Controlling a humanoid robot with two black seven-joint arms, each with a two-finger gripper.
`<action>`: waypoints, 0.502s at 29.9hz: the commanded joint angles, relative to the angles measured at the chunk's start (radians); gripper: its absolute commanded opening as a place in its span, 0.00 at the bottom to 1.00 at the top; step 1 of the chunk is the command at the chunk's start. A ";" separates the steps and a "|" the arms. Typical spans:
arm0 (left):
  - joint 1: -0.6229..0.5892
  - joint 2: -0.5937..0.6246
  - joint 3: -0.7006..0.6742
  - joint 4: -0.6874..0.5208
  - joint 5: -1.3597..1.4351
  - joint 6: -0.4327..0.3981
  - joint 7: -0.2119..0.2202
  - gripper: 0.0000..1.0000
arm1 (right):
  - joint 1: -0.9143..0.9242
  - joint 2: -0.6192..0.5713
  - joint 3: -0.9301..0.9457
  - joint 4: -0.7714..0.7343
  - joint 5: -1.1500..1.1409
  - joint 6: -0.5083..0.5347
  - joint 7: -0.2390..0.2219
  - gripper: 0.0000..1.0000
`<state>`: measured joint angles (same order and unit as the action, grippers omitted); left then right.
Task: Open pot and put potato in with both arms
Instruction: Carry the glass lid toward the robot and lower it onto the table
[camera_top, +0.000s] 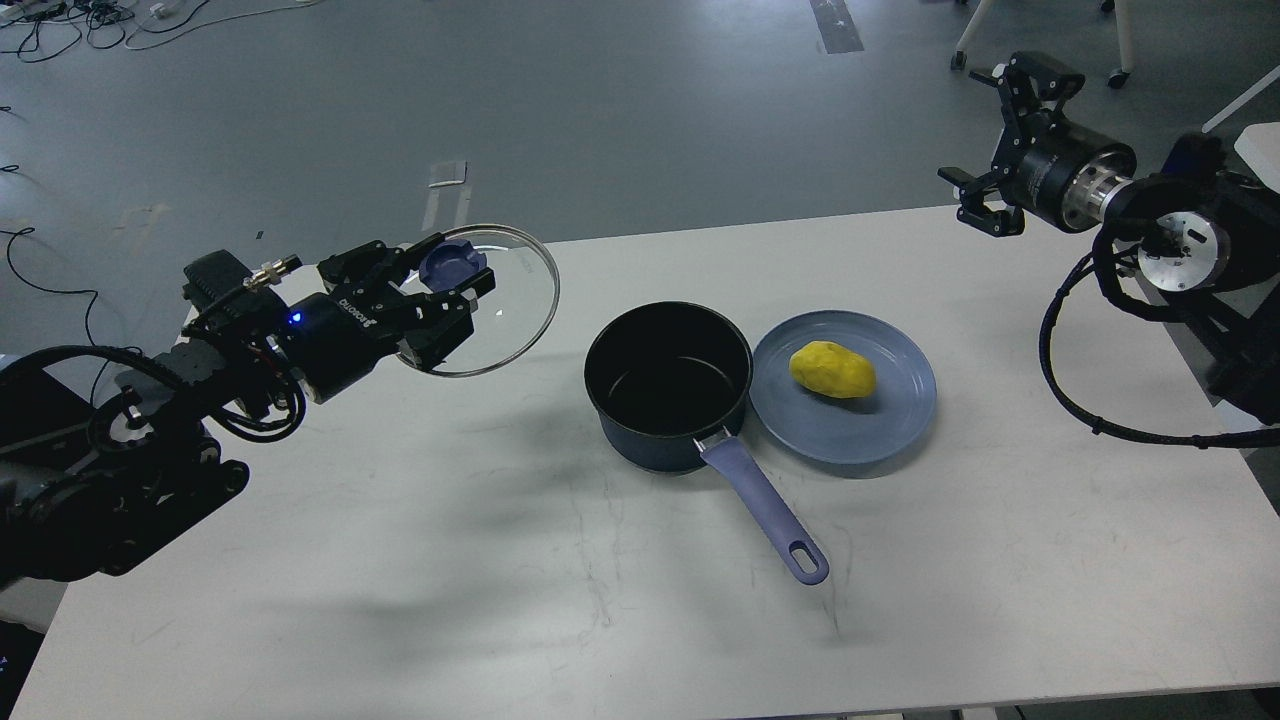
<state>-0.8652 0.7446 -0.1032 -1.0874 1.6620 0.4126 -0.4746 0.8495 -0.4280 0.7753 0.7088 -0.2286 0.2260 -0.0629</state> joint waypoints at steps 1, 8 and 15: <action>0.041 -0.008 0.000 0.014 -0.004 0.026 -0.001 0.47 | 0.000 0.000 -0.001 0.001 0.000 -0.001 0.000 1.00; 0.112 -0.025 0.002 0.063 -0.002 0.075 -0.002 0.47 | 0.003 0.000 -0.001 0.001 0.000 -0.001 -0.001 1.00; 0.149 -0.074 0.003 0.119 0.005 0.076 -0.002 0.47 | 0.003 0.000 -0.001 0.001 0.000 -0.001 -0.001 1.00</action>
<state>-0.7301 0.6845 -0.1011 -0.9821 1.6642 0.4885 -0.4770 0.8526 -0.4280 0.7746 0.7104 -0.2286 0.2255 -0.0645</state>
